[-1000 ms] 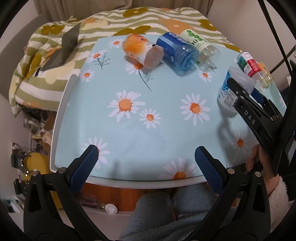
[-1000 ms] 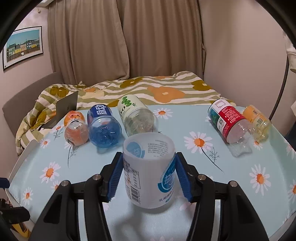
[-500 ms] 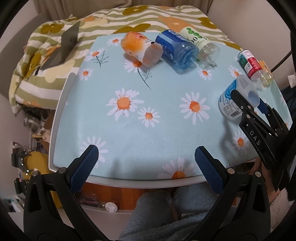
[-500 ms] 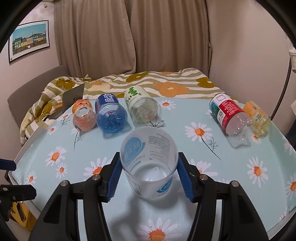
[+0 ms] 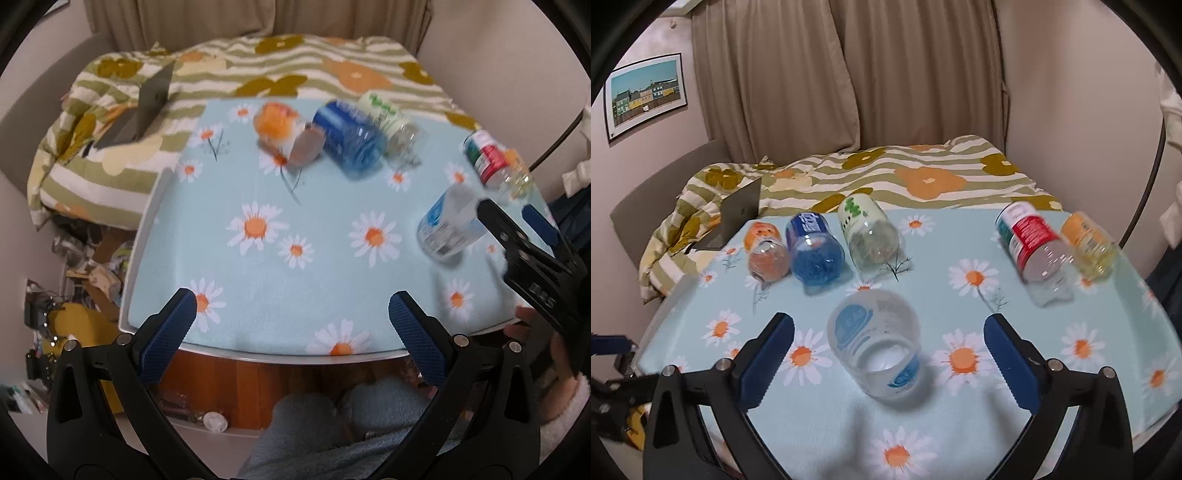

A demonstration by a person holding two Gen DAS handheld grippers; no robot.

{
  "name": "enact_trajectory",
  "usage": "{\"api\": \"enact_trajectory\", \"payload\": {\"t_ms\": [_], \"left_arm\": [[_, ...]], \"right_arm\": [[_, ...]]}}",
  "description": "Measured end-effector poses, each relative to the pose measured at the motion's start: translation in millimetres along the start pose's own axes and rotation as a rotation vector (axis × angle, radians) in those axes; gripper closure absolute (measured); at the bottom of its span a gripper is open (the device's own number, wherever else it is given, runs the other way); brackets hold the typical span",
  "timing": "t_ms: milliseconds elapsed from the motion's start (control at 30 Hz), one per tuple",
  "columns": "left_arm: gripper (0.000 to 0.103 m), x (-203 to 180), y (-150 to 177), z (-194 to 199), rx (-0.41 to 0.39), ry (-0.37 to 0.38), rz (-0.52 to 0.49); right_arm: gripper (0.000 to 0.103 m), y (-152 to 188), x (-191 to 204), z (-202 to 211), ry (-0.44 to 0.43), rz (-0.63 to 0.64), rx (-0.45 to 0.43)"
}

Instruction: Flip cup upright

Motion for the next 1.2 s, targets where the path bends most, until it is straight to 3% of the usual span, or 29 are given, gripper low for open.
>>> {"api": "enact_trajectory", "payload": {"t_ms": [167, 433, 633, 1200], "left_arm": [[0.000, -13.0, -17.4, 38.9, -0.070, 0.011, 0.002], [0.000, -39.6, -35.3, 87.0, -0.168, 0.001, 0.002], [0.000, -53.6, -36.1, 95.7, -0.196, -0.014, -0.014], [0.000, -72.8, -22.6, 95.2, -0.181, -0.008, -0.044]], "right_arm": [[0.001, -26.3, -13.1, 53.1, 0.011, 0.017, 0.026], [0.000, -37.8, -48.3, 110.2, 0.088, 0.016, 0.161], [0.000, -36.0, -63.7, 125.0, 0.099, 0.004, 0.170], [0.000, -33.9, -78.8, 138.4, 0.127, -0.011, 0.160]]}}
Point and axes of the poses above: each gripper's, at about its wrist camera, not at the fingertips, and z roughly against the way its jaws point, x to its left, y to its underside, the point moved 8 cm from there along -z, roughly the way its jaws point, and after that the axes turned 2 degrees about -y, right-handed, at the moved point
